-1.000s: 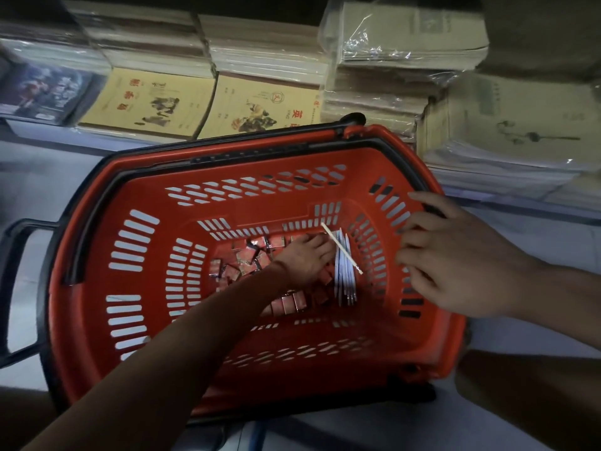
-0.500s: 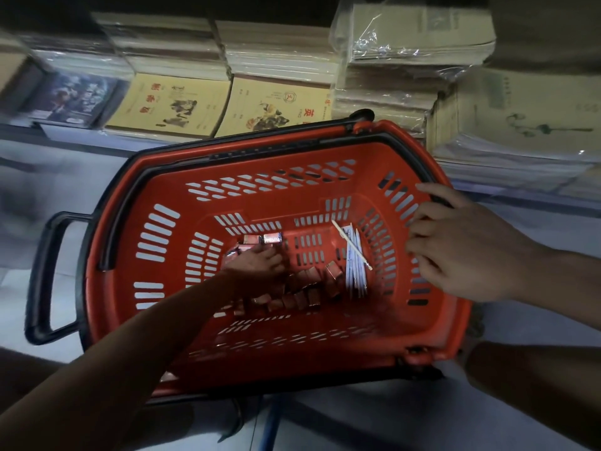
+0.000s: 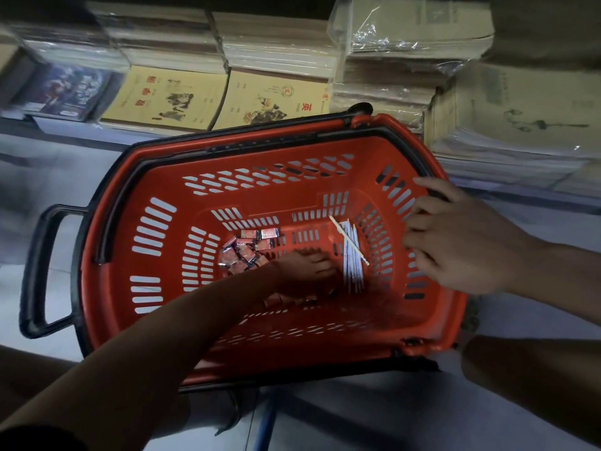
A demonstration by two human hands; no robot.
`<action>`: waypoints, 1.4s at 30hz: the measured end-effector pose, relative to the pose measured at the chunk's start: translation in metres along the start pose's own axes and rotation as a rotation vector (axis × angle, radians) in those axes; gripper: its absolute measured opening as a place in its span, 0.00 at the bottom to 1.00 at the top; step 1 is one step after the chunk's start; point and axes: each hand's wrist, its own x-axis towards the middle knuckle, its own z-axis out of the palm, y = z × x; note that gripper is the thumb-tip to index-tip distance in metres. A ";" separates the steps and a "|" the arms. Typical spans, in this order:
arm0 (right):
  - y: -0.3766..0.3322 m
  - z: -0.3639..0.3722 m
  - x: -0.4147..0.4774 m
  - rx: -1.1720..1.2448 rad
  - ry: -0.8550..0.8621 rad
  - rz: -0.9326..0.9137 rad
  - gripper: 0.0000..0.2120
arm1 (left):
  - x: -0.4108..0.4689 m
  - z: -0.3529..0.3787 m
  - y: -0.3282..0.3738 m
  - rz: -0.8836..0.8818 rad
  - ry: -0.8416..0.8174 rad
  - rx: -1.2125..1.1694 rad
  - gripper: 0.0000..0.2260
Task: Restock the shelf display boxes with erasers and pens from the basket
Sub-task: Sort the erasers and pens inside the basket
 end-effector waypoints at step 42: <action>-0.009 0.016 0.005 0.097 0.205 -0.089 0.15 | -0.114 -0.005 -0.037 -0.105 -0.110 0.244 0.19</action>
